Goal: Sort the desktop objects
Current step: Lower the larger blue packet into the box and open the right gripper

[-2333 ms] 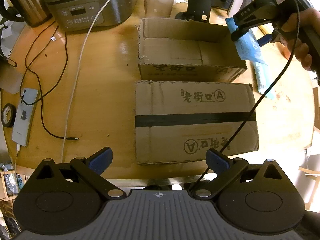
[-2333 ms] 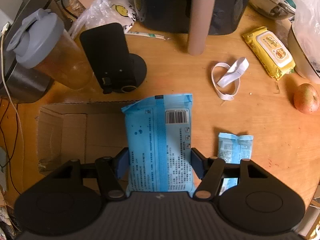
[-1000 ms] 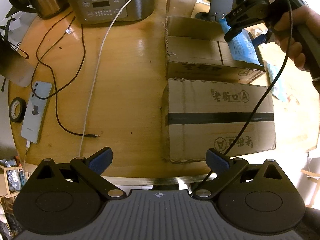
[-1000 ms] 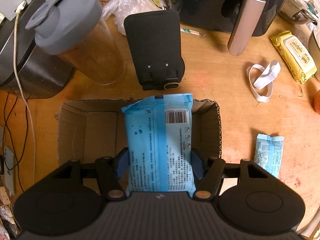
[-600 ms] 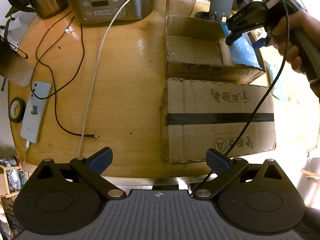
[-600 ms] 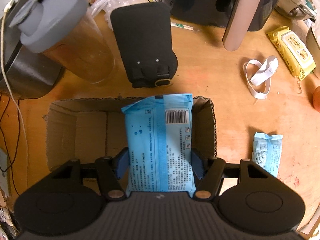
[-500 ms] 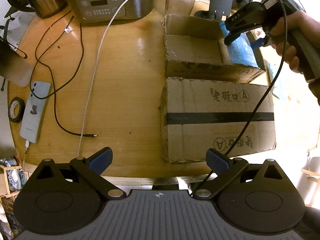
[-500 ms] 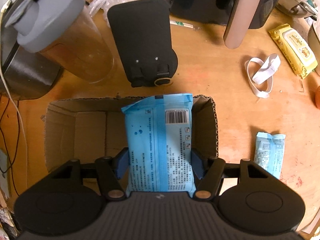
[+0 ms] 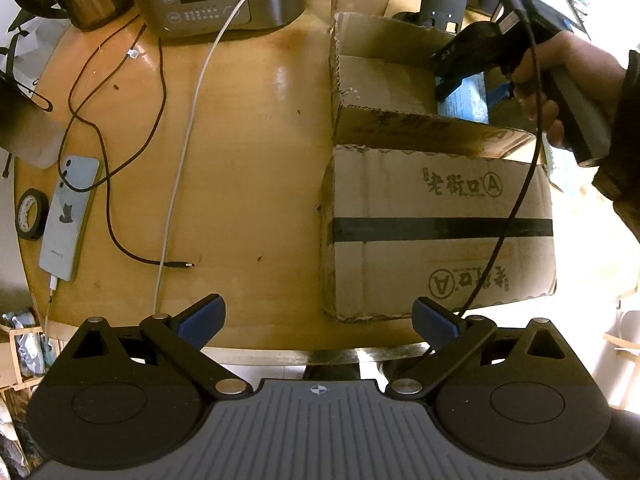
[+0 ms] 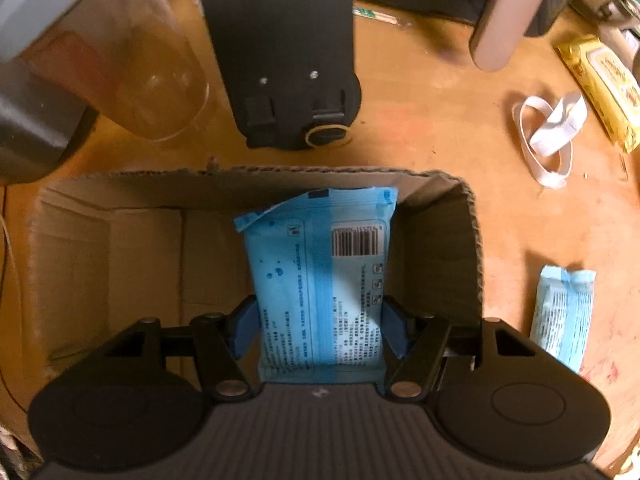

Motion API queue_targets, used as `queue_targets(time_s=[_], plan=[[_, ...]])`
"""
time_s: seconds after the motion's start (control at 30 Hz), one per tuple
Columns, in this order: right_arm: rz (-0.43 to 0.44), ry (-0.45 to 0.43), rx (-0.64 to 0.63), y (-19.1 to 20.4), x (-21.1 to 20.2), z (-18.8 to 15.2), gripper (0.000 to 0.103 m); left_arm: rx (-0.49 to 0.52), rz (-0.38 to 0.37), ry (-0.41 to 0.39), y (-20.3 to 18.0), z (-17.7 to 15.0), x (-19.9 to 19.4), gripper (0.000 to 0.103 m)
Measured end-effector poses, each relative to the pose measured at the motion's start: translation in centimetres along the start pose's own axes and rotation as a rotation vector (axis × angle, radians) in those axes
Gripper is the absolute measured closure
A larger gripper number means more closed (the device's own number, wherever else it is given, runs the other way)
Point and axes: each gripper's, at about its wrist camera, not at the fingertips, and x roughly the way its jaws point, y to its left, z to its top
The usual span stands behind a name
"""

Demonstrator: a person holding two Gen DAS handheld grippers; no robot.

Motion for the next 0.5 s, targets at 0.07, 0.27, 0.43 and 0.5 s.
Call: queue_targets(time_s=[0.07,0.27,0.43,0.5], plan=[[-0.005,0.001,-0.007,0.30,0.04,0.00,0.039,0.000,-0.001,0.002,-0.06,0.03,0.05,0.001],[0.001,0.006,-0.005,0.33,0.10,-0.12,0.020,-0.001,-0.003,0.003,-0.17,0.09,0.06,0.001],[-0.001,-0.003,0.005,0.41,-0.08,-0.28,0.000,-0.002,-0.004,0.003,-0.25,0.03,0.04,0.001],[0.010,0.000,0.009,0.39,-0.03,-0.27,0.000,-0.002,-0.004,0.003,-0.31,0.02,0.02,0.001]])
